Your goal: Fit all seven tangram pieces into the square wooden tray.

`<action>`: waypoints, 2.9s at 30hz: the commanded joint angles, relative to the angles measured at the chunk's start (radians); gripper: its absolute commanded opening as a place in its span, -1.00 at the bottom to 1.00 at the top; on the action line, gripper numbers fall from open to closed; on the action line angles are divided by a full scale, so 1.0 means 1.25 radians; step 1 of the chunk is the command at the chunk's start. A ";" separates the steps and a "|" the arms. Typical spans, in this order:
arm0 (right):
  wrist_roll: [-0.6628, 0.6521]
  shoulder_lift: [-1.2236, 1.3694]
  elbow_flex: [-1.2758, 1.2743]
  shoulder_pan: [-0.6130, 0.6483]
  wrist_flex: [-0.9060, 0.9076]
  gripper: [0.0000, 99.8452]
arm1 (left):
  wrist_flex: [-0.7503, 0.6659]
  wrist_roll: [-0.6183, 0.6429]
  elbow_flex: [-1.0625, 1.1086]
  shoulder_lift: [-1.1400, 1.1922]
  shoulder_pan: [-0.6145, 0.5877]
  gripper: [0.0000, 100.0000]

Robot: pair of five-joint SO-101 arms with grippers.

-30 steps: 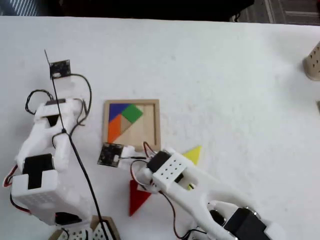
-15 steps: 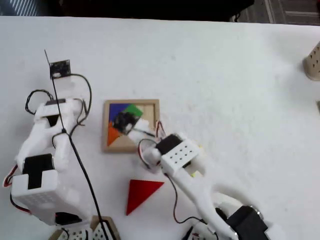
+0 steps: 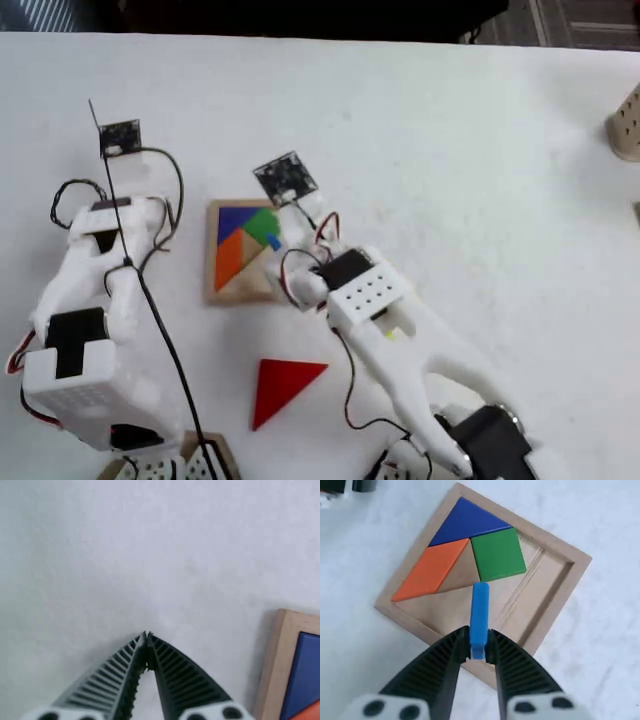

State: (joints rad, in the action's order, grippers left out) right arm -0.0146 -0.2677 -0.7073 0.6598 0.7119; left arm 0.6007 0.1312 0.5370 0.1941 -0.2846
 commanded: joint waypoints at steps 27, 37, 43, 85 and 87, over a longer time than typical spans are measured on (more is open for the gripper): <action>-0.118 0.436 0.798 -0.073 0.526 -0.61 | 0.007 0.005 -0.039 -0.007 -0.008 -0.95; -0.118 0.165 0.369 -0.184 0.354 -0.96 | 0.054 0.001 -0.045 -0.008 -0.002 -0.95; -0.090 0.012 0.112 -0.197 0.134 -0.96 | 0.081 -0.041 0.004 -0.071 0.036 -0.95; -0.038 0.314 0.414 -0.411 0.148 -0.96 | -0.002 0.060 0.007 -0.078 0.408 -0.95; -0.038 0.314 0.414 -0.411 0.147 -0.96 | 0.015 0.058 0.021 -0.114 0.376 -0.95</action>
State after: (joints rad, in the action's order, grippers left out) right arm -0.0621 0.1373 -0.2440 0.1565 0.8961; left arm 0.6145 0.2002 0.5831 0.1297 0.2708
